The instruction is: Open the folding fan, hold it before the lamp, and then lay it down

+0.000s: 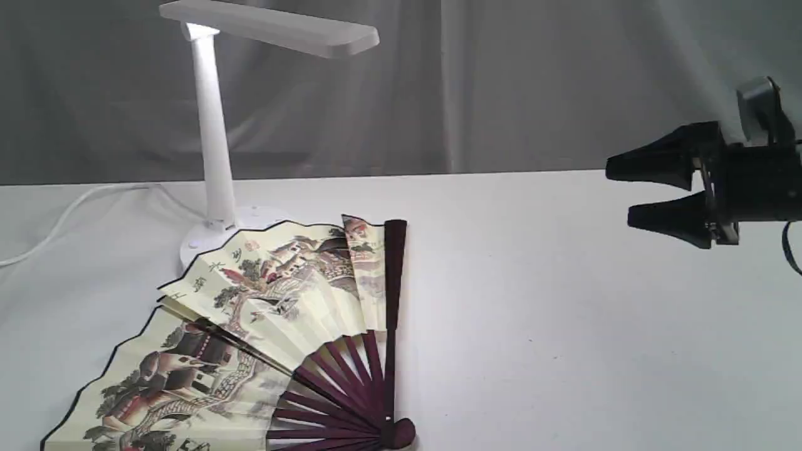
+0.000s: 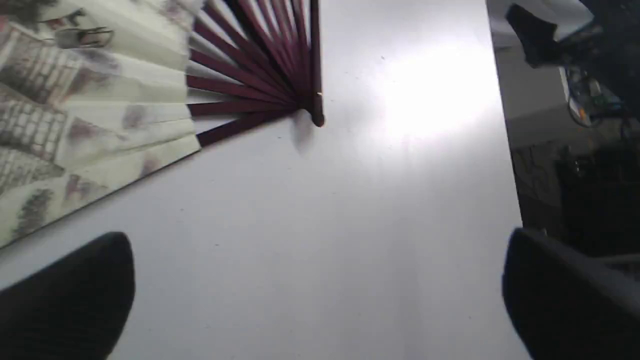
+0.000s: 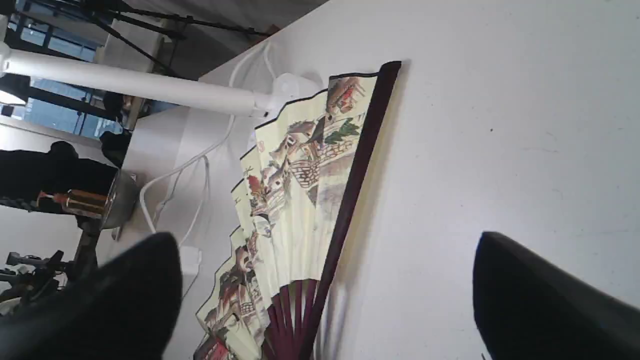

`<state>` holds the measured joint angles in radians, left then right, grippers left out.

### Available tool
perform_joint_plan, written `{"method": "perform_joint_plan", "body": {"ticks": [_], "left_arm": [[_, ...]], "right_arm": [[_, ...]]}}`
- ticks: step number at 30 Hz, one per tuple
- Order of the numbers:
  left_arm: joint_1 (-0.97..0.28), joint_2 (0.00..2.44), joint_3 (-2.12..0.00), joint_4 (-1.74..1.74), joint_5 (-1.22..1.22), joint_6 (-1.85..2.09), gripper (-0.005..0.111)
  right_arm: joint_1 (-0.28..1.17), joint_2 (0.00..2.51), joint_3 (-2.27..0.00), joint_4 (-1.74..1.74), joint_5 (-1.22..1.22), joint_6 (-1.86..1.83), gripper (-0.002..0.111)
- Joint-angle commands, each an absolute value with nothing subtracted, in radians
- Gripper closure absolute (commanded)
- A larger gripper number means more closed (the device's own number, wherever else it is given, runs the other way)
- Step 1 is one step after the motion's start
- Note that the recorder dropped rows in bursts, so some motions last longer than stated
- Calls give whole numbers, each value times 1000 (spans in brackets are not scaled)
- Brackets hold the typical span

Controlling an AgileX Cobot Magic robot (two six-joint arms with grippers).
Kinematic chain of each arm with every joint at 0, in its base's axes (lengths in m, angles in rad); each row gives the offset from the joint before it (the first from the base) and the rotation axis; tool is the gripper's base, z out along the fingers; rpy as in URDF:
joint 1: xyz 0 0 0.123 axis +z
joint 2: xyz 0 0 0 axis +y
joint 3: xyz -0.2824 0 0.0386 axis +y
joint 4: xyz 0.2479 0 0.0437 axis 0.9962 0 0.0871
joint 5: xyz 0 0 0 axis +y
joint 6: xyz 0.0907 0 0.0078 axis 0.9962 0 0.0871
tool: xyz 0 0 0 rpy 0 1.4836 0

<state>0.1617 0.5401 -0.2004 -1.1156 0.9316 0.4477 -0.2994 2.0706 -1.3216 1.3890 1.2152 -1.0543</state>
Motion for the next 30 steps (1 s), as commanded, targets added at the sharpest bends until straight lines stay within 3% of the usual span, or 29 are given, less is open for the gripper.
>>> {"method": "perform_joint_plan", "body": {"ticks": [1, 5, 7, 9, 16, 21, 23, 27, 30], "left_arm": [[164, 536, -283, -1112, 965, 510, 2], [164, 536, -394, -1117, 942, 533, 2], [164, 536, -451, -1119, 942, 533, 2], [164, 536, -499, -1119, 942, 533, 2], [164, 536, -620, -1101, 942, 533, 2], [164, 536, -646, -1080, 940, 533, 5], [164, 536, -646, -1077, 927, 533, 13], [164, 536, -646, -1035, 872, 558, 57], [164, 536, -646, -1009, 847, 566, 100]], "right_arm": [[-295, 2030, -1322, 1372, 1221, -1071, 30], [-266, 1993, -1322, 1351, 1221, -1082, 32], [-233, 1970, -1322, 1338, 1221, -1108, 40], [-202, 1951, -1322, 1318, 1221, -1125, 51], [-88, 1817, -1322, 1188, 1221, -1163, 108], [-79, 1655, -1322, 985, 1195, -1044, 108], [-79, 1569, -1322, 847, 1096, -946, 108], [-79, 1412, -1322, 679, 1003, -802, 108], [-79, 1294, -1322, 643, 1001, -773, 108]]}}
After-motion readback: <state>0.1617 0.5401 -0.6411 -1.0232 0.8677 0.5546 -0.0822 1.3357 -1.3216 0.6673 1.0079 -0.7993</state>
